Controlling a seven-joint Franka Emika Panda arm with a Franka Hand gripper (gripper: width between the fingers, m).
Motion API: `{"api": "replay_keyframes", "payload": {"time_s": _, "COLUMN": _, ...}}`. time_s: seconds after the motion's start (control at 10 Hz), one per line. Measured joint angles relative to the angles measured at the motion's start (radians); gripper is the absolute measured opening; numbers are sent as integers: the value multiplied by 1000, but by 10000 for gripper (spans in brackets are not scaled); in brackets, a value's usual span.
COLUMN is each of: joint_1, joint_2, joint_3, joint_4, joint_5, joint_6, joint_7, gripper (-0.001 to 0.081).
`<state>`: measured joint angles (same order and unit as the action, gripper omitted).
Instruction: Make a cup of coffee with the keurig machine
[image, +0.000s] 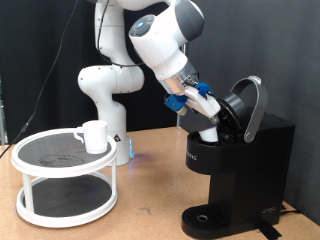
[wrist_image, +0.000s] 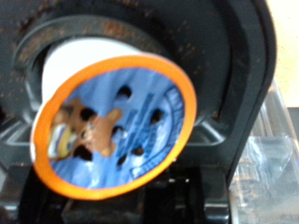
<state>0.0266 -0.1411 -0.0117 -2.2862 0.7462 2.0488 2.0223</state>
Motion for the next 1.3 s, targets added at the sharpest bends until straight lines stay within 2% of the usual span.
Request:
{"api": "replay_keyframes", "payload": {"time_s": 0.3, "joint_1": 0, "joint_2": 2, "joint_3": 2, "joint_4": -15, "joint_5": -38, "joint_6": 7, "joint_7": 17, "gripper": 734}}
{"api": "replay_keyframes", "payload": {"time_s": 0.7, "joint_1": 0, "joint_2": 8, "joint_3": 4, "joint_4": -59, "joint_5": -64, "joint_6": 73, "joint_7": 16, "gripper": 734}}
{"api": "replay_keyframes", "payload": {"time_s": 1.0, "joint_1": -1, "joint_2": 2, "joint_3": -8, "joint_4": -66, "joint_5": 11, "joint_6": 90, "joint_7": -47, "gripper": 734}}
{"api": "replay_keyframes", "payload": {"time_s": 1.3, "joint_1": -7, "joint_2": -44, "joint_3": -42, "joint_4": -65, "joint_5": 78, "joint_6": 65, "joint_7": -65, "gripper": 734}}
